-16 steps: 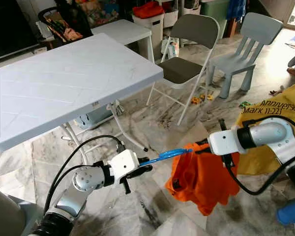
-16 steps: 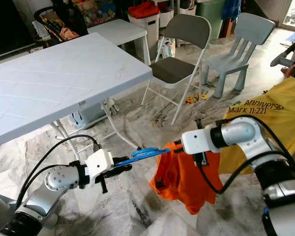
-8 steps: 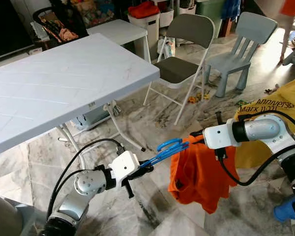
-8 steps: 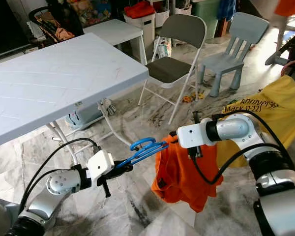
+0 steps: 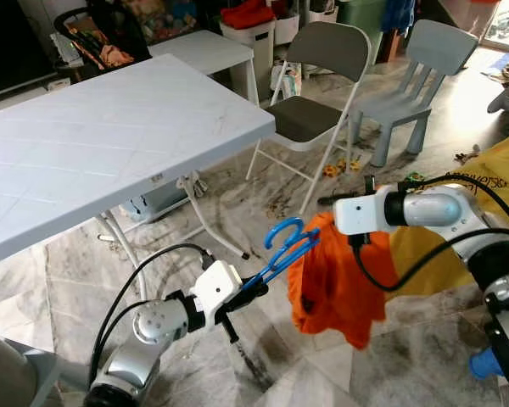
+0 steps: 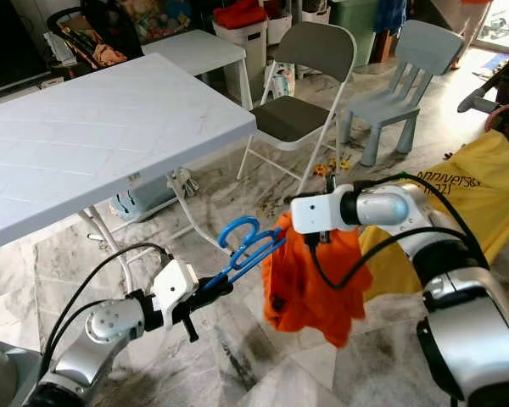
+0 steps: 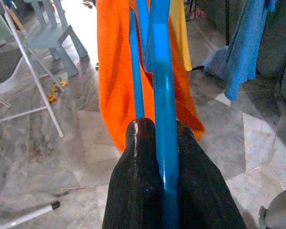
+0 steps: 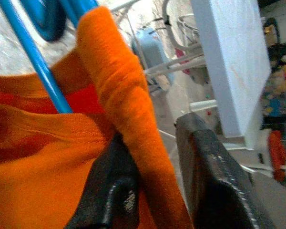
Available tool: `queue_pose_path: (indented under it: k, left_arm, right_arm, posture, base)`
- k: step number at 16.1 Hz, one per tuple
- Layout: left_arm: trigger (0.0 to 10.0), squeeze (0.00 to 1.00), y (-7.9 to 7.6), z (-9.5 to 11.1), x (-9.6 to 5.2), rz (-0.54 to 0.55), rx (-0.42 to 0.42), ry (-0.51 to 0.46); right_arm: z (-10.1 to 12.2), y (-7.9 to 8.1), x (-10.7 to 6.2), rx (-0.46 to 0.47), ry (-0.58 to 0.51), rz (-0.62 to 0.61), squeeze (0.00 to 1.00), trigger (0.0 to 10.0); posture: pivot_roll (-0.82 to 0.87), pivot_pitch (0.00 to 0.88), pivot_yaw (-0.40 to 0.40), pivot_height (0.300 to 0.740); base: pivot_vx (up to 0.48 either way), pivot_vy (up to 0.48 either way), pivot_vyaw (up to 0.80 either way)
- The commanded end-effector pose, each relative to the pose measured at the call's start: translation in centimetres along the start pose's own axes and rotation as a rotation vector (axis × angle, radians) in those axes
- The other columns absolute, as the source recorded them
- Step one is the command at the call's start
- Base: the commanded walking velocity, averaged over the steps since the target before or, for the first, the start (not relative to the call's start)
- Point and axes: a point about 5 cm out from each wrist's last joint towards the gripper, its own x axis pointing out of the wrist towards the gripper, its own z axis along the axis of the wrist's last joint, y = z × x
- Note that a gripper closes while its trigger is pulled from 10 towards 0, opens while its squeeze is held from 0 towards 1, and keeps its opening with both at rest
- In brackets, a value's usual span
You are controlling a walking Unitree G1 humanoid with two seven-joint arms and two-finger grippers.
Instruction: Hang hanger
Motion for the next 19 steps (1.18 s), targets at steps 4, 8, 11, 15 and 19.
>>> queue_pose_path:
  k: [4, 8, 11, 15, 19]
  left_arm:
    - [0.0, 0.00, 0.0, -0.2, -0.5, 0.038, -0.057, -0.014]
    - [0.0, 0.00, 0.6, -0.2, -0.6, 0.081, -0.058, -0.019]
    - [0.0, 0.00, 0.7, -0.2, -0.7, 0.096, -0.084, -0.027]
    - [0.0, 0.00, 0.8, -0.3, -0.7, 0.112, -0.121, -0.039]
    - [0.0, 0.00, 1.5, -0.2, -0.9, 0.176, -0.173, -0.055]
  right_arm:
    - [0.7, -1.0, 0.3, 0.008, -0.034, 0.037, 1.00, 10.0]
    - [0.0, -0.2, 0.0, 0.047, -0.010, 0.145, 1.00, 10.0]
    - [-1.1, -1.3, -0.3, 0.025, 0.115, -0.012, 1.00, 10.0]
    - [-1.9, -1.6, -0.3, 0.102, 0.184, -0.101, 1.00, 10.0]
    - [-3.2, -0.2, -0.4, 0.256, 0.242, -0.076, 1.00, 10.0]
  posture:
    - [-0.13, 0.000, 0.075, 0.740]
    - [-0.12, 0.000, 0.076, 0.740]
    - [-0.13, 0.000, 0.085, 0.740]
    - [-0.13, 0.000, 0.091, 0.740]
    - [-0.12, 0.000, 0.095, 0.740]
  base:
    - [0.000, 0.000, 0.00]
    - [0.000, 0.000, 0.00]
    - [0.000, 0.000, 0.00]
    - [0.000, 0.000, 0.00]
    - [0.000, 0.000, 0.00]
